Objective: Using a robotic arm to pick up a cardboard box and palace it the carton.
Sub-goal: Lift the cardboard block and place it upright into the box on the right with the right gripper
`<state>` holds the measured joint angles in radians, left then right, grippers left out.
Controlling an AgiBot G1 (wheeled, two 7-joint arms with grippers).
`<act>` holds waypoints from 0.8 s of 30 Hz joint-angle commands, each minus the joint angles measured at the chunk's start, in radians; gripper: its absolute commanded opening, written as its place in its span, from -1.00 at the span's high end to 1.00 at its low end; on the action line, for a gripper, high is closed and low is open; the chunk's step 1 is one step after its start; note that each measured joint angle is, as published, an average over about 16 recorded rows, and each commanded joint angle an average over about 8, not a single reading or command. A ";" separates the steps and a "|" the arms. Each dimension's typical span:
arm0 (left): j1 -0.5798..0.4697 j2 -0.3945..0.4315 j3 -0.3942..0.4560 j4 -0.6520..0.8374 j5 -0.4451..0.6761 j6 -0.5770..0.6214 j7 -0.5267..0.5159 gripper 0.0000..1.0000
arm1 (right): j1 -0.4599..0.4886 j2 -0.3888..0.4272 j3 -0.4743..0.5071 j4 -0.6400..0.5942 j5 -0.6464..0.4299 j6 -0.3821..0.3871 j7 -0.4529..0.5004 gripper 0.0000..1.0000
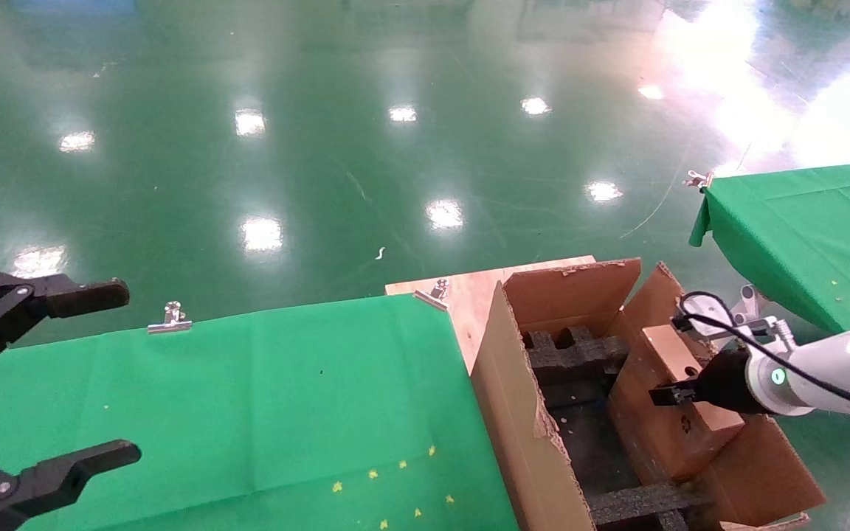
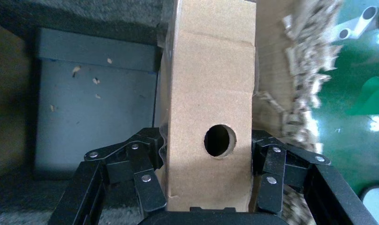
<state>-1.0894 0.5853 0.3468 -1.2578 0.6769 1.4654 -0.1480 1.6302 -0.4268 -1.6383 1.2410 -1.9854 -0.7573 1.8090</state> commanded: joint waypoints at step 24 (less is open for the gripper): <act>0.000 0.000 0.000 0.000 0.000 0.000 0.000 -1.00 | -0.143 -0.175 -0.021 -0.331 0.179 0.149 -0.225 1.00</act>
<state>-1.0895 0.5852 0.3470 -1.2578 0.6767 1.4653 -0.1478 1.4869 -0.6001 -1.6580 0.9134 -1.8056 -0.6093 1.5830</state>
